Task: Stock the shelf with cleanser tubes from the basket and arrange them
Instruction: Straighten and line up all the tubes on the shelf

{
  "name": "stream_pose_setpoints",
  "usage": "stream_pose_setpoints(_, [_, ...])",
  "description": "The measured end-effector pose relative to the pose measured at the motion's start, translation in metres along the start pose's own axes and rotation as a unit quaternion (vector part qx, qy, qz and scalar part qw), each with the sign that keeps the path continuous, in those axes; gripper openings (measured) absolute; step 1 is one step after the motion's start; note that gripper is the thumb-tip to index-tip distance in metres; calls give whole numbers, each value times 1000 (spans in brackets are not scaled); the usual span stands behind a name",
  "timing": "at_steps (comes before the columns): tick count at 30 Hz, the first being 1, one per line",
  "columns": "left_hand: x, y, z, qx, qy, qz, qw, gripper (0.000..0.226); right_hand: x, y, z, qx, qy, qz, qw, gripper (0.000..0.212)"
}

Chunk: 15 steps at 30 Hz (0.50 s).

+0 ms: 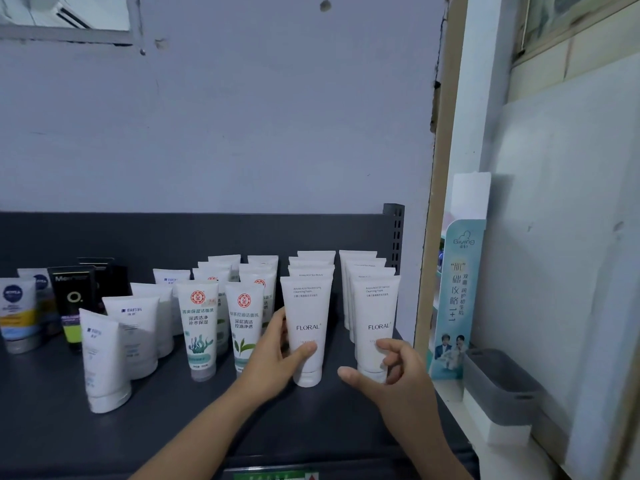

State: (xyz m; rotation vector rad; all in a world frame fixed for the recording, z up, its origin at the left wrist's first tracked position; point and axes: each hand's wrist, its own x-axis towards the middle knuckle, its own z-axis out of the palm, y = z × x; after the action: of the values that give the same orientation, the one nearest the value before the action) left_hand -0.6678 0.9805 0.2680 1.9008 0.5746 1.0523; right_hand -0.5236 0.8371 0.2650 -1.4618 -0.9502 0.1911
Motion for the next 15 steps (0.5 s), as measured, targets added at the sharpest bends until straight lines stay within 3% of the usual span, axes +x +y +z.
stream_pose_setpoints(4, [-4,5,3,0,24,9,1000,75,-2,-2,-3,69,23,23,997,82])
stream_pose_setpoints(7, [-15,17,10,67,144,61,985,81,0,-3,-7,114,62,26,991,72])
stream_pose_setpoints(9, [-27,32,20,100,206,124,966,71,5,-2,-8,134,94,26,986,68])
stream_pose_setpoints(11, [-36,48,35,73,167,135,974,62,13,-3,-6,139,98,34,985,71])
stream_pose_setpoints(13, [-37,54,51,43,79,93,992,56,23,-11,-1,153,76,58,984,75])
stream_pose_setpoints(15, [-34,56,65,38,2,54,998,58,34,-26,-2,208,55,87,973,53])
